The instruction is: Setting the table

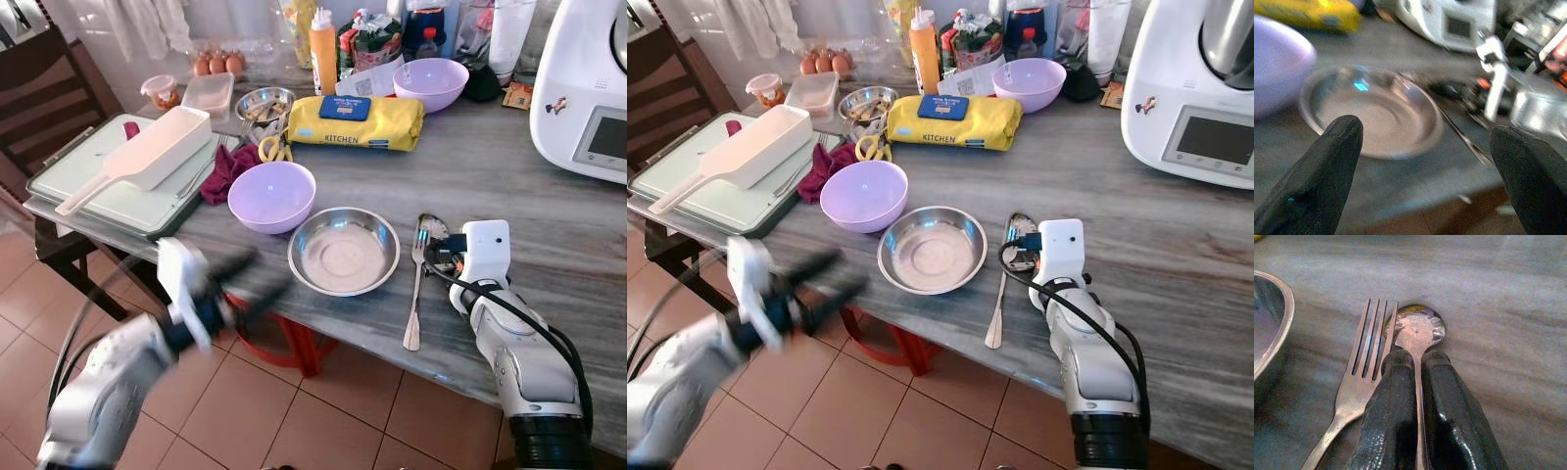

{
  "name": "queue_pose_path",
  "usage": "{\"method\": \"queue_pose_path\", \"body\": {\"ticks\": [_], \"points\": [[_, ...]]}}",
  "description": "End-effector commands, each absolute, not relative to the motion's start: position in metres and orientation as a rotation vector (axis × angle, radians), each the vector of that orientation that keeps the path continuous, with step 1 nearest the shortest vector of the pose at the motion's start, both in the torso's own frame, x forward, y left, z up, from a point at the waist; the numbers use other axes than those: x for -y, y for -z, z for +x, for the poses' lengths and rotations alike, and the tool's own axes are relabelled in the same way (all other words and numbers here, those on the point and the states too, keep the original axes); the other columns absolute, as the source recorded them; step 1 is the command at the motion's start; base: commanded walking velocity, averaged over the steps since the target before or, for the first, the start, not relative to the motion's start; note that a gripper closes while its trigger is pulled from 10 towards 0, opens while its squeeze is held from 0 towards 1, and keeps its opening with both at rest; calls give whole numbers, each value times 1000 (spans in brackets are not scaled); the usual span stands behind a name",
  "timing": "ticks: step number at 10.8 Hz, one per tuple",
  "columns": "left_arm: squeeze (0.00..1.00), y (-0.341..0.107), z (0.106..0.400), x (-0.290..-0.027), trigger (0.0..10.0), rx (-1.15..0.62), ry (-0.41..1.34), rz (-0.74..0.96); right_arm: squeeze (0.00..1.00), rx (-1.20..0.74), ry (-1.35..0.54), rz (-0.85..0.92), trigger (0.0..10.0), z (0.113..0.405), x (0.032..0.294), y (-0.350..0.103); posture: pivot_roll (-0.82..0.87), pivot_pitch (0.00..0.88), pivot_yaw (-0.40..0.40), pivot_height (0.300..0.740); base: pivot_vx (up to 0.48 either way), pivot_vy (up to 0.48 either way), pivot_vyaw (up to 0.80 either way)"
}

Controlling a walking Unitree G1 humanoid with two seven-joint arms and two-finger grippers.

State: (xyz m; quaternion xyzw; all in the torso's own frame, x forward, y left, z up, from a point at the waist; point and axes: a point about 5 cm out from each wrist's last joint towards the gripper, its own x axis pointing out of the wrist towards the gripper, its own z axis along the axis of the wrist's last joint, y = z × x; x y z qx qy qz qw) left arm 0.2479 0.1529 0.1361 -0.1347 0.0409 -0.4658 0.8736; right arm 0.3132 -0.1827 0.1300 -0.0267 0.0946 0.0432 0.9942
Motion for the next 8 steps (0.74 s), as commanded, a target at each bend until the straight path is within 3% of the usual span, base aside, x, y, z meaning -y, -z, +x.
{"method": "queue_pose_path", "body": {"ticks": [1, 5, 8], "points": [[0, -135, 243, -153, 10000, -117, 999, -235, 0, -272, -91, -40, 0, 308, 181, -112, -64, 97, 151, 740, 0, 0, 0], [0, -128, 241, -148, 10000, -123, 1004, -209, 0, -282, -77, -51, 0, 306, 184, -113, -74, 98, 150, 740, 0, 0, 0], [0, -118, 241, -148, 10000, -134, 996, -209, 0, -258, 51, -124, 0, 302, 197, -121, -75, 95, 152, 740, 0, 0, 0]]}}
